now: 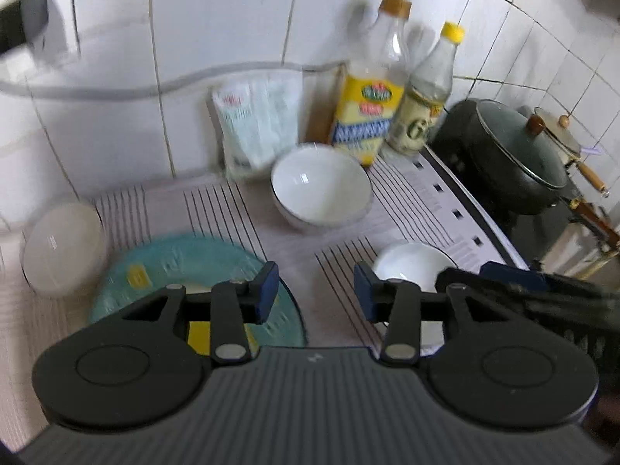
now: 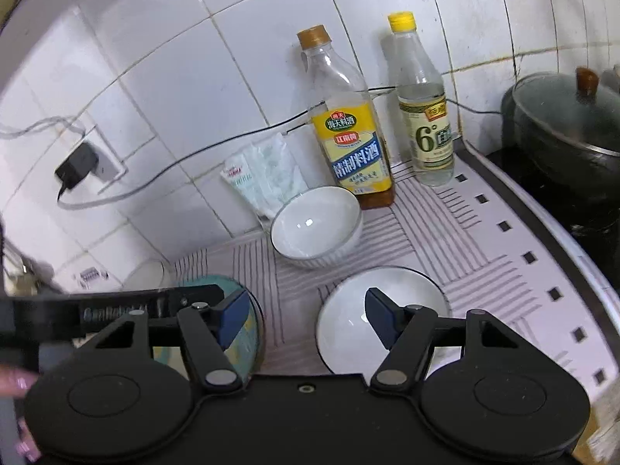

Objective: Organize plates and bowls
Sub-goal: 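Lower the held bowl with the left gripper into the white bowl by the bottles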

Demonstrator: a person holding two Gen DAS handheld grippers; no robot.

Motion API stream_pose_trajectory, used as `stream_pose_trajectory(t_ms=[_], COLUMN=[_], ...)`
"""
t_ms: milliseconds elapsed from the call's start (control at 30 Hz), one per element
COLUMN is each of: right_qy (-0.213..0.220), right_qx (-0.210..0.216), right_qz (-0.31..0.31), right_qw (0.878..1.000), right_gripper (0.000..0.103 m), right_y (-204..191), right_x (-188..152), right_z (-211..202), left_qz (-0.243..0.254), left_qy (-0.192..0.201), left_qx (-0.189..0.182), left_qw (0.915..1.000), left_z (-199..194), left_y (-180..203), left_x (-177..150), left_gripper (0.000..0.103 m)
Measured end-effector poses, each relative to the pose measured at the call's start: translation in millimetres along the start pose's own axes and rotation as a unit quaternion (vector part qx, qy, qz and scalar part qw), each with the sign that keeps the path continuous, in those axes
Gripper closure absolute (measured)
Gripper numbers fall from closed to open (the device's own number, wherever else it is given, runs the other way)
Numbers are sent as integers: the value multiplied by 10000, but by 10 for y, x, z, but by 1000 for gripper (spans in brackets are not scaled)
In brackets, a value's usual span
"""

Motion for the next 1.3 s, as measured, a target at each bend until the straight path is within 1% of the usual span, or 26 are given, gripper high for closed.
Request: stream_pose_trajectory(t_ms=[33, 133, 300, 400, 467, 567, 700, 767, 800, 867, 933, 967, 1000, 1033, 1067, 1100, 1133, 1167, 1200, 1300], right_qy=[-51, -199, -415, -518, -575, -637, -829, -851, -874, -892, -845, -842, -851, -870, -871, -854, -842, -837, -833, -855], right_qx=[34, 117, 25, -89, -190, -409, -538, -633, -699, -821, -942, -982, -986, -956, -924, -915, -922, -936, -942, -896], right_qz=[110, 437, 935, 1045, 1034, 965, 989, 911, 874, 788, 700, 680, 695, 704, 705, 692, 655, 618, 594, 632], right_qw=[9999, 9988, 9948, 9931, 9928, 9924, 9902, 9902, 9899, 9895, 9895, 9893, 9890, 9891, 9894, 9897, 9900, 9902, 9903, 9903], right_gripper=[32, 32, 32, 32, 32, 32, 39, 48, 54, 59, 69, 73, 81, 88, 91, 93, 93, 93, 93, 92], right_y=[3, 49, 193, 236, 244, 275, 322, 344, 353, 367, 387, 396, 402, 404, 403, 401, 395, 391, 387, 402], right_x=[45, 173, 402, 511, 569, 636, 695, 714, 717, 722, 729, 727, 729, 727, 726, 727, 723, 720, 719, 725], right_z=[76, 259, 571, 796, 943, 1161, 1388, 1487, 1525, 1585, 1626, 1641, 1644, 1647, 1646, 1641, 1642, 1651, 1655, 1662], left_qz=[46, 41, -48, -229, -320, -423, -501, -477, -421, -307, -245, -230, -218, -213, -219, -237, -269, -300, -336, -391], left_qy=[48, 73, 74, 99, 91, 9, -149, -201, -228, -267, -318, -337, -359, -381, -395, -411, -422, -437, -447, -468], left_qx=[9, 31, 40, -32, -93, -68, 3, 70, 101, 167, 261, 287, 291, 291, 270, 251, 241, 183, 110, 155], left_qw=[10000, 10000, 10000, 9997, 9994, 9991, 9986, 9986, 9988, 9990, 9989, 9988, 9987, 9986, 9986, 9986, 9985, 9984, 9984, 9980], left_z=[10, 93, 401, 638, 808, 1037, 1318, 1413, 1461, 1539, 1603, 1637, 1663, 1685, 1696, 1704, 1705, 1714, 1723, 1743], left_y=[-21, -127, -275, -354, -393, -452, -493, -487, -473, -447, -433, -426, -419, -411, -407, -406, -401, -395, -386, -375], left_x=[32, 117, 252, 306, 335, 349, 362, 359, 360, 366, 374, 376, 379, 380, 380, 380, 383, 382, 383, 392], left_gripper=[56, 55, 53, 49, 49, 48, 47, 47, 47, 47, 48, 49, 51, 57, 62, 72, 80, 85, 87, 89])
Point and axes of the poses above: each gripper's, at about its wrist camera, not at the fingertips, and z roughly the way its jaws point, y to its right, x to its top, the point moved 5 cm from there along z, roughly the way its jaws point, and after that the axes turned 15 degrees about z, right-handed, at the moved point
